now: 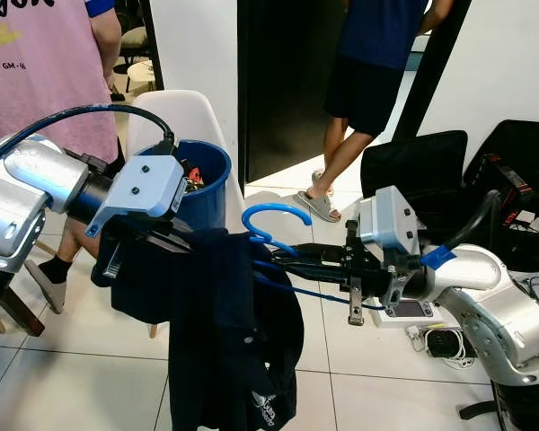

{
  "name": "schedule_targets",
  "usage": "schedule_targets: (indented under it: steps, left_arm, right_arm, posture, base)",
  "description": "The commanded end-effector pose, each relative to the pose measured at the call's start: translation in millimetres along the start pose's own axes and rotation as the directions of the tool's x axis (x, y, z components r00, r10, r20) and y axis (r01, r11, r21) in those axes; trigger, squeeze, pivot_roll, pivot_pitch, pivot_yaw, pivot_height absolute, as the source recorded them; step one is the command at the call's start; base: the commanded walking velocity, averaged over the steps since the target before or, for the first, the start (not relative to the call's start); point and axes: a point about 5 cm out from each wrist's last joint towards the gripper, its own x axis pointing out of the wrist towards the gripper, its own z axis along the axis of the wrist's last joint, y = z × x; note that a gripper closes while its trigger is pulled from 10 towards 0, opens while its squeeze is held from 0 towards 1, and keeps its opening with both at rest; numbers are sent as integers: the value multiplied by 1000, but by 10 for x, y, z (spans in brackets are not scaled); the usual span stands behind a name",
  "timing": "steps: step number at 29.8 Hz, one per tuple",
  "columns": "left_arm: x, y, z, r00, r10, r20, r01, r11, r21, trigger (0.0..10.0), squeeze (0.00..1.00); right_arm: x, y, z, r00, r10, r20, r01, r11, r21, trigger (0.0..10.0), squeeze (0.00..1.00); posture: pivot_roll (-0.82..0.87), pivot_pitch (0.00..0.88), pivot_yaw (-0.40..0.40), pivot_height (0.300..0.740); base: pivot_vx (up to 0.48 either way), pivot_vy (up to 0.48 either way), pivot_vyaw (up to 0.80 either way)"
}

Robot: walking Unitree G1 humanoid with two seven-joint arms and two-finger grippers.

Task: Hang hanger

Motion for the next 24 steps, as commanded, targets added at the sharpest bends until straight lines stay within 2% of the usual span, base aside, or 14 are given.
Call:
schedule_targets:
  steps: [1,11,14,15,17,20,23,24]
  left_arm:
    - [62,46,23,1000,10,22,-11,999,43,0,0]
    - [18,144,5,996,84,27,-86,993,80,0,0]
    - [-15,177,-26,994,111,10,-111,990,86,0,0]
    - [-53,202,-59,991,133,-9,-132,987,88,0,0]
    - [-53,202,-59,991,133,-9,-132,987,88,0,0]
    - [-214,295,-156,970,236,-56,-230,969,92,0,0]
    - [-247,312,-169,965,256,-61,-250,964,93,0,0]
    - [-301,337,-183,956,286,-72,-279,956,95,0,0]
  right_arm:
    - [28,-26,164,996,-9,85,12,1000,-29,10000,1000]
    - [-52,-97,141,994,-72,79,73,997,-12,10000,1000]
    - [-145,-147,122,992,-112,61,112,994,-13,10000,1000]
    - [-252,-196,105,988,-153,37,154,988,-18,10000,1000]
    - [-252,-196,105,988,-153,37,154,988,-18,10000,1000]
    - [-695,-316,67,951,-307,-44,306,952,-31,10000,1000]
    - [-777,-324,65,941,-333,-57,331,943,-32,10000,1000]
    - [-882,-314,57,931,-357,-70,357,934,-23,10000,1000]
  posture:
    - [-18,3,-8,740]
    - [-18,3,-8,740]
    - [-19,4,-8,740]
    - [-19,4,-8,740]
    - [-19,4,-8,740]
    - [-22,7,-10,740]
    - [-22,7,-10,740]
    - [-24,8,-9,740]
  base:
    - [0,0,0]
    - [0,0,0]
    - [0,0,0]
    - [0,0,0]
    - [0,0,0]
    - [0,0,0]
    - [0,0,0]
    - [0,0,0]
